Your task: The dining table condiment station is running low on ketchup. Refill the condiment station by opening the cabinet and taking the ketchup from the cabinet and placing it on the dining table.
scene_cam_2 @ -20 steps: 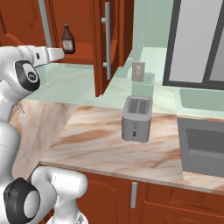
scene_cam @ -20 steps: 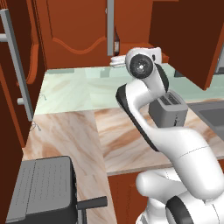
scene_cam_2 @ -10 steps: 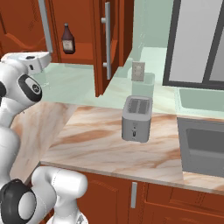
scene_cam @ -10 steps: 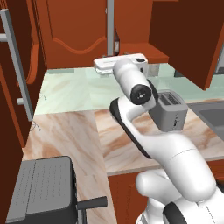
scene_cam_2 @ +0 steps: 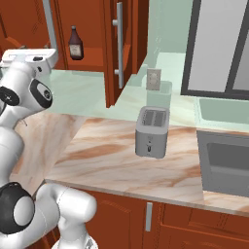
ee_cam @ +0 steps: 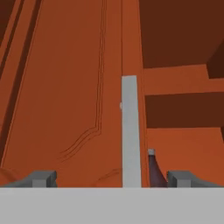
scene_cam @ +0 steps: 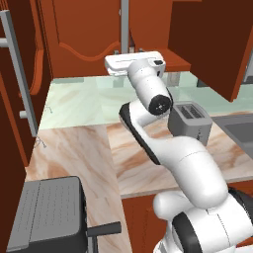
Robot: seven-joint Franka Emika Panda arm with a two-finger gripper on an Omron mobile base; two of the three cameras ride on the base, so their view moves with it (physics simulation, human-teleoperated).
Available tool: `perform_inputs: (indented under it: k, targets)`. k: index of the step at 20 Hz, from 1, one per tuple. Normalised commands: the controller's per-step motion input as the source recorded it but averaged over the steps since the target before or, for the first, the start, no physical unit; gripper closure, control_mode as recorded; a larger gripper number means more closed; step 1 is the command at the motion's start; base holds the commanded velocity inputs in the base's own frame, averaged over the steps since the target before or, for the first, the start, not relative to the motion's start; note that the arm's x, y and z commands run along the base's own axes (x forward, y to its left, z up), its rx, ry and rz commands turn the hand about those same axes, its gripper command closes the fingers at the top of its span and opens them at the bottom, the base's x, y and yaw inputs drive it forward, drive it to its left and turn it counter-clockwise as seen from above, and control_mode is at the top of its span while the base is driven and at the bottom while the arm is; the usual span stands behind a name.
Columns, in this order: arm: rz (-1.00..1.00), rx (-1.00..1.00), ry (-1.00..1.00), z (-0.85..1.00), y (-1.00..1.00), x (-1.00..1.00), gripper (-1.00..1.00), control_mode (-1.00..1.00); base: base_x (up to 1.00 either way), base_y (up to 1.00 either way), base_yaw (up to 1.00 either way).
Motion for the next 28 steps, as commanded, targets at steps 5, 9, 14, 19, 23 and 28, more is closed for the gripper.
perform_inputs:
  k: [5,9,14,19,23,28]
  targets:
    - [-0.05,0.00,0.04,0.32,-0.01,0.03,-1.00,-1.00,0.00,0.00,0.00]
    - [-0.06,0.00,0.10,0.28,-0.03,0.06,-1.00,-1.00,0.00,0.00,0.00]
    - [-0.01,0.00,0.13,0.02,0.00,0.28,-1.00,-1.00,0.00,0.00,0.00]
    - [-0.01,0.00,0.03,0.00,-0.02,0.38,-1.00,-1.00,0.00,0.00,0.00]
    - [0.00,0.00,0.00,0.00,-0.03,0.40,-1.00,-1.00,0.00,0.00,0.00]
    - [0.00,0.00,0.01,-0.04,-0.01,0.55,-1.00,-1.00,0.00,0.00,0.00]
